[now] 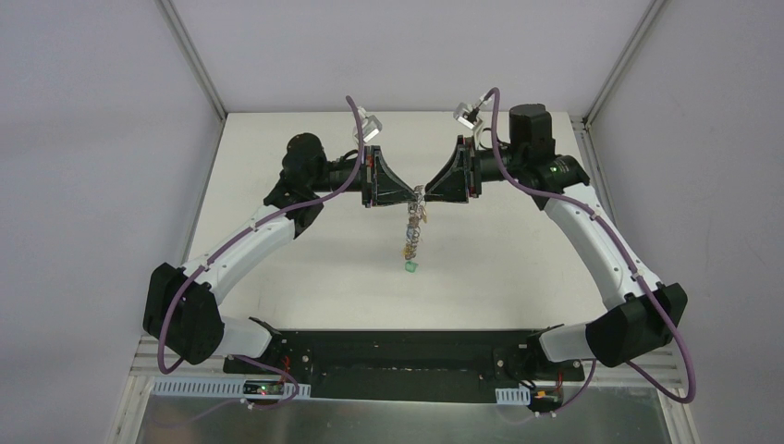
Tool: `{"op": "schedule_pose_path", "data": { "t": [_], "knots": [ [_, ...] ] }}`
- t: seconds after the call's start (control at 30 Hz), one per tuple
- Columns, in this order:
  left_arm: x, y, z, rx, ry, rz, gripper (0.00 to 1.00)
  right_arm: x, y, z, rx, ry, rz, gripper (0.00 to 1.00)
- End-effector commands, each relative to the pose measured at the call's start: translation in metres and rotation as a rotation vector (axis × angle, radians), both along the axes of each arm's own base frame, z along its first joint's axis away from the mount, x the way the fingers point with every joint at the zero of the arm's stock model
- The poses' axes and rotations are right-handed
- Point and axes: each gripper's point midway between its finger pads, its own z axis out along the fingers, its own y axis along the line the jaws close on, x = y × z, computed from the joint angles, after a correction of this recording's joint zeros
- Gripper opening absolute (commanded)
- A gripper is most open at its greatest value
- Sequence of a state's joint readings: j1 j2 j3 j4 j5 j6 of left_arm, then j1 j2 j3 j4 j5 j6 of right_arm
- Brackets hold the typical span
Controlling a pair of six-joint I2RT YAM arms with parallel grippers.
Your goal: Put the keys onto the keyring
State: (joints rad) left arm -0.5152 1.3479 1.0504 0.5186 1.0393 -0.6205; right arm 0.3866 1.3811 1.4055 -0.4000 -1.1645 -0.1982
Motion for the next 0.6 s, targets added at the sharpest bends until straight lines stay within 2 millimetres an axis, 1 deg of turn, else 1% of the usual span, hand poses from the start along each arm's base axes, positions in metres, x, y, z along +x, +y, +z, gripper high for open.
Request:
{"op": "schedule_pose_path", "data": {
  "t": [0.0,0.3,0.57],
  "knots": [
    [-0.005,0.005,0.032,-0.076,-0.093,0.014,0.0,-0.006,0.0,0.011,0.047,-0.019,0.035,0.35],
    [-0.001,0.004,0.031,-0.074,-0.086,0.029,0.0,-0.009,0.005,0.003,0.052,0.015,0.057,0.3],
    [0.0,0.004,0.026,-0.063,-0.084,0.026,0.0,-0.01,0.013,-0.001,0.047,0.034,0.08,0.29]
  ]
}}
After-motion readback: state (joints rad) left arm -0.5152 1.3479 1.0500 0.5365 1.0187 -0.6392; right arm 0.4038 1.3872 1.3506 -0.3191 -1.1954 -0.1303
